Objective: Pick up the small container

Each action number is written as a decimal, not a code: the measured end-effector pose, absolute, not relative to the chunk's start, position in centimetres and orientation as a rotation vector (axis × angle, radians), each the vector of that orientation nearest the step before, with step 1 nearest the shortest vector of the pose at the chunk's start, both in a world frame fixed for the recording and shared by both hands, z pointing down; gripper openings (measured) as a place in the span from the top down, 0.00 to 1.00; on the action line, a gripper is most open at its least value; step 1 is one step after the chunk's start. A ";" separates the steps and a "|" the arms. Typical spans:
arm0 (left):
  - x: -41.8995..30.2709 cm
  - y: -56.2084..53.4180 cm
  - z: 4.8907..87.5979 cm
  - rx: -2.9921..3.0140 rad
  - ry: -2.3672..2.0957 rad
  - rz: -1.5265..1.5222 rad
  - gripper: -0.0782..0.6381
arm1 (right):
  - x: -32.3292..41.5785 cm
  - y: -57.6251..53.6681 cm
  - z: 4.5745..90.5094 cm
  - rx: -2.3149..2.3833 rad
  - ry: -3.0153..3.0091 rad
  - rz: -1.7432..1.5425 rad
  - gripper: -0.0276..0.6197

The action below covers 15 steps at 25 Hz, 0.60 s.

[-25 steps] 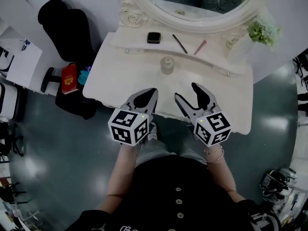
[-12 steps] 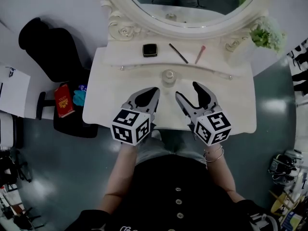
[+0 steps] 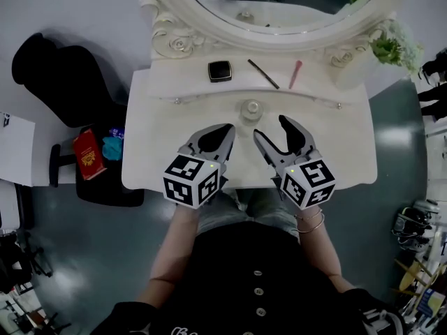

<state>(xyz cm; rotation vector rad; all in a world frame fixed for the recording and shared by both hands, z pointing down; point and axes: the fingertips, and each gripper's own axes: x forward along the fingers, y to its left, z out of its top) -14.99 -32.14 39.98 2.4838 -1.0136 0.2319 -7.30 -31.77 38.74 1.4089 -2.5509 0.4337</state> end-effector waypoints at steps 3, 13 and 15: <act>-15.0 -31.9 40.3 2.481 -0.990 0.222 0.87 | -7.1 -31.6 39.1 1.421 -2.526 0.439 0.52; -16.0 -30.9 43.1 2.422 -0.991 0.242 0.87 | -5.9 -31.4 39.8 1.437 -2.476 0.442 0.52; -16.2 -30.9 43.3 2.415 -1.004 0.234 0.87 | -6.1 -31.3 40.2 1.421 -2.473 0.450 0.52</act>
